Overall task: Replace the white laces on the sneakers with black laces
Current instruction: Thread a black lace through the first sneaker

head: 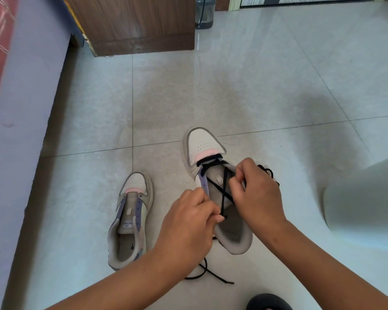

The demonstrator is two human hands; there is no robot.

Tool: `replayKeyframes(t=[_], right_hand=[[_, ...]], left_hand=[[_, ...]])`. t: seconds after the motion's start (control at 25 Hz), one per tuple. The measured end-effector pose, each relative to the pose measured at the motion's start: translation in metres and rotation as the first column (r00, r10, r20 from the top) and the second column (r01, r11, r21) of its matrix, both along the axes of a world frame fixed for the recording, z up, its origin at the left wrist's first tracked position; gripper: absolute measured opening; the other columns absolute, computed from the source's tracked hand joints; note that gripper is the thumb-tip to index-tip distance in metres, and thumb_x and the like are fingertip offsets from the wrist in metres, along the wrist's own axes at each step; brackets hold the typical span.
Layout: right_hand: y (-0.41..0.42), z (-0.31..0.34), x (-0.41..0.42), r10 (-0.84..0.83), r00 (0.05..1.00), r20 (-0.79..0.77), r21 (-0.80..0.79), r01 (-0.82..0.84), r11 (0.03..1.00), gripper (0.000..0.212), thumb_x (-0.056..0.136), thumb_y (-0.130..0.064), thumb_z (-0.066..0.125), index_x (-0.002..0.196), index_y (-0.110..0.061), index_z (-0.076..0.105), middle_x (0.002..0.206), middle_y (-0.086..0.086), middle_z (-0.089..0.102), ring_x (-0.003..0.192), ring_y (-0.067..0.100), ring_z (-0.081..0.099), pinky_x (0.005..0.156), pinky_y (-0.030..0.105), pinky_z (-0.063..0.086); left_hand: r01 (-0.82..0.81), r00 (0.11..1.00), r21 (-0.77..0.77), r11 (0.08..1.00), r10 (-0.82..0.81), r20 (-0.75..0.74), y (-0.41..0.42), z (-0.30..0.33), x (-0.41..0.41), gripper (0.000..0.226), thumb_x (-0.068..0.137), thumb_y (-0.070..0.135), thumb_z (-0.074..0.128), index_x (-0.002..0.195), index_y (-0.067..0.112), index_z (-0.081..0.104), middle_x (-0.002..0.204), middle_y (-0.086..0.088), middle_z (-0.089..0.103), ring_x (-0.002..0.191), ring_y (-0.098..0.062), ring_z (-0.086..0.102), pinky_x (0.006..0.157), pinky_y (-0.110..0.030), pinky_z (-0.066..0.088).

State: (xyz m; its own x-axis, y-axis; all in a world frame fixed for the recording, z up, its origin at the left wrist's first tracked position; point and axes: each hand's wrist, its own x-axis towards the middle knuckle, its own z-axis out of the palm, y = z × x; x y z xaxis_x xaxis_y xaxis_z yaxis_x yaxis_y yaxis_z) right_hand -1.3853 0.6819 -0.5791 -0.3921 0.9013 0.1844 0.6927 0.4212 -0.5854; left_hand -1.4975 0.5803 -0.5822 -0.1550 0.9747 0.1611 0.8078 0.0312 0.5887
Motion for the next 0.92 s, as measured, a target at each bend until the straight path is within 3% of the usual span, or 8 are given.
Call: replayKeyframes(t=[0.08, 0.24, 0.36, 0.52, 0.64, 0.72, 0.8, 0.92], right_hand=[[-0.003, -0.002, 0.0, 0.051, 0.999, 0.011, 0.195, -0.052, 0.979, 0.01, 0.078, -0.01, 0.046, 0.069, -0.013, 0.042, 0.057, -0.002, 0.042, 0.051, 0.012, 0.031, 0.041, 0.019, 0.023], [-0.005, -0.004, 0.002, 0.105, 0.994, -0.035, 0.464, -0.077, 0.883, 0.018, 0.08, -0.002, 0.044, 0.063, -0.005, 0.048, 0.057, 0.004, 0.044, 0.054, 0.014, 0.031, 0.046, 0.02, 0.025], [-0.013, -0.003, -0.002, 0.142, 0.986, -0.086, 0.541, -0.074, 0.838, 0.019, 0.086, -0.001, 0.042, 0.071, -0.012, 0.042, 0.058, 0.005, 0.043, 0.053, 0.017, 0.035, 0.049, 0.024, 0.028], [-0.016, -0.001, -0.004, 0.182, 0.974, -0.133, 0.565, -0.076, 0.822, 0.025, 0.09, 0.0, 0.039, 0.067, -0.011, 0.042, 0.057, 0.006, 0.039, 0.055, 0.015, 0.029, 0.052, 0.022, 0.025], [-0.017, 0.001, -0.005, 0.185, 0.972, -0.146, 0.571, -0.07, 0.818, 0.024, 0.09, 0.0, 0.04, 0.071, -0.014, 0.037, 0.057, 0.005, 0.037, 0.06, 0.012, 0.025, 0.057, 0.019, 0.022], [-0.019, 0.0, -0.004, 0.182, 0.971, -0.154, 0.536, -0.073, 0.841, 0.022, 0.088, 0.001, 0.042, 0.071, -0.013, 0.038, 0.057, 0.005, 0.039, 0.059, 0.012, 0.026, 0.055, 0.019, 0.023], [-0.021, -0.001, -0.005, 0.154, 0.969, -0.192, 0.409, -0.064, 0.91, 0.016, 0.082, 0.0, 0.047, 0.068, -0.008, 0.044, 0.059, 0.004, 0.044, 0.057, 0.013, 0.032, 0.053, 0.018, 0.028], [-0.024, 0.004, -0.01, -0.01, 0.966, -0.257, -0.049, -0.002, 0.999, 0.017, 0.079, -0.007, 0.052, 0.07, -0.017, 0.043, 0.064, -0.001, 0.048, 0.059, 0.012, 0.038, 0.054, 0.016, 0.033]], left_hand=[[-0.026, 0.995, 0.028, 0.999, 0.028, -0.093, 0.004, -0.002, -0.01, 0.028, 0.082, 0.03, 0.046, 0.072, 0.016, 0.068, 0.069, 0.006, 0.047, 0.062, -0.012, 0.048, 0.051, -0.026, 0.043], [-0.172, 0.984, 0.021, 0.985, 0.171, 0.044, 0.012, 0.016, -0.019, 0.017, 0.088, 0.039, 0.049, 0.088, 0.023, 0.055, 0.073, 0.015, 0.039, 0.065, -0.006, 0.041, 0.053, -0.01, 0.033], [-0.233, 0.96, -0.114, 0.966, 0.247, 0.13, 0.019, 0.022, -0.016, 0.026, 0.088, 0.042, 0.051, 0.097, 0.029, 0.03, 0.069, 0.013, 0.04, 0.061, -0.01, 0.046, 0.054, -0.022, 0.038], [-0.246, 0.939, -0.058, 0.968, 0.252, 0.232, 0.025, 0.023, -0.018, 0.022, 0.089, 0.031, 0.053, 0.094, 0.028, 0.032, 0.057, 0.012, 0.037, 0.05, -0.008, 0.04, 0.05, -0.019, 0.033], [-0.235, 0.939, -0.06, 0.97, 0.242, 0.245, 0.023, 0.027, -0.016, 0.023, 0.09, 0.031, 0.055, 0.094, 0.029, 0.032, 0.064, 0.013, 0.042, 0.056, -0.013, 0.045, 0.053, -0.028, 0.043], [-0.241, 0.964, 0.012, 0.971, 0.238, 0.118, 0.021, 0.027, -0.017, 0.021, 0.089, 0.036, 0.053, 0.095, 0.028, 0.034, 0.071, 0.012, 0.048, 0.056, -0.013, 0.051, 0.047, -0.027, 0.046], [-0.203, 0.965, 0.148, 0.968, 0.224, -0.14, 0.021, 0.02, -0.019, 0.02, 0.084, 0.035, 0.05, 0.096, 0.022, 0.041, 0.075, 0.002, 0.051, 0.055, -0.012, 0.049, 0.039, -0.019, 0.036], [-0.114, 0.889, 0.234, 0.965, 0.204, -0.41, 0.023, 0.006, -0.025, 0.02, 0.084, 0.029, 0.049, 0.089, 0.012, 0.058, 0.08, -0.011, 0.053, 0.059, -0.022, 0.051, 0.039, -0.023, 0.036]])
